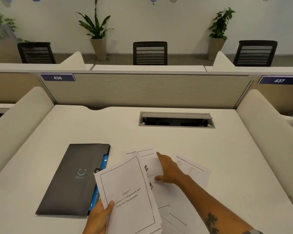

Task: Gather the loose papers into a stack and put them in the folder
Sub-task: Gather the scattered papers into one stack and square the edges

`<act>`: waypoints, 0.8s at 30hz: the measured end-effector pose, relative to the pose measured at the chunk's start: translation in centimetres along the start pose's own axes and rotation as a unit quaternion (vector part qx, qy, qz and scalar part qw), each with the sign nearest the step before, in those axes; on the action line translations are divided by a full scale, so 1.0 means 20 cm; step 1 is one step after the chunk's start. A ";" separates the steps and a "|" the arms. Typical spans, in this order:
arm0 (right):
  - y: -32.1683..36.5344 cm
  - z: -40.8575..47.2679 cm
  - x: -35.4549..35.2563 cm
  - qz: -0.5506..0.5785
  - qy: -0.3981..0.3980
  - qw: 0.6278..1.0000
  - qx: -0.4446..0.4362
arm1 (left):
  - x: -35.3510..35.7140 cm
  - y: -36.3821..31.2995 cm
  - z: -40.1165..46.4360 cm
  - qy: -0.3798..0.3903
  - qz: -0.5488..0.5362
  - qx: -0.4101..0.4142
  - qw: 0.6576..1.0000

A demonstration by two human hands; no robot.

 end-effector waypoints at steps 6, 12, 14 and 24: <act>0.04 0.21 0.01 -0.081 0.078 0.994 -0.002 | -0.03 -0.06 -0.02 -0.022 0.036 0.014 0.999; 0.02 0.22 0.03 -0.107 0.086 0.990 -0.010 | -0.06 -0.04 0.01 -0.035 0.015 -0.001 0.999; 0.03 0.20 0.04 -0.122 0.076 0.989 -0.022 | -0.06 -0.02 0.02 -0.028 -0.013 -0.014 0.999; 0.17 0.12 0.04 -0.098 -0.037 0.994 -0.044 | -0.01 -0.01 0.07 -0.009 -0.047 0.001 0.999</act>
Point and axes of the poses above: each hand's wrist, its own z-axis towards the middle knuckle, its own x-axis out of the palm, y = z × x, the point moved 10 cm from there along z, towards the middle knuckle, and after that the axes turned 11 degrees about -x, right-handed, at the moved point
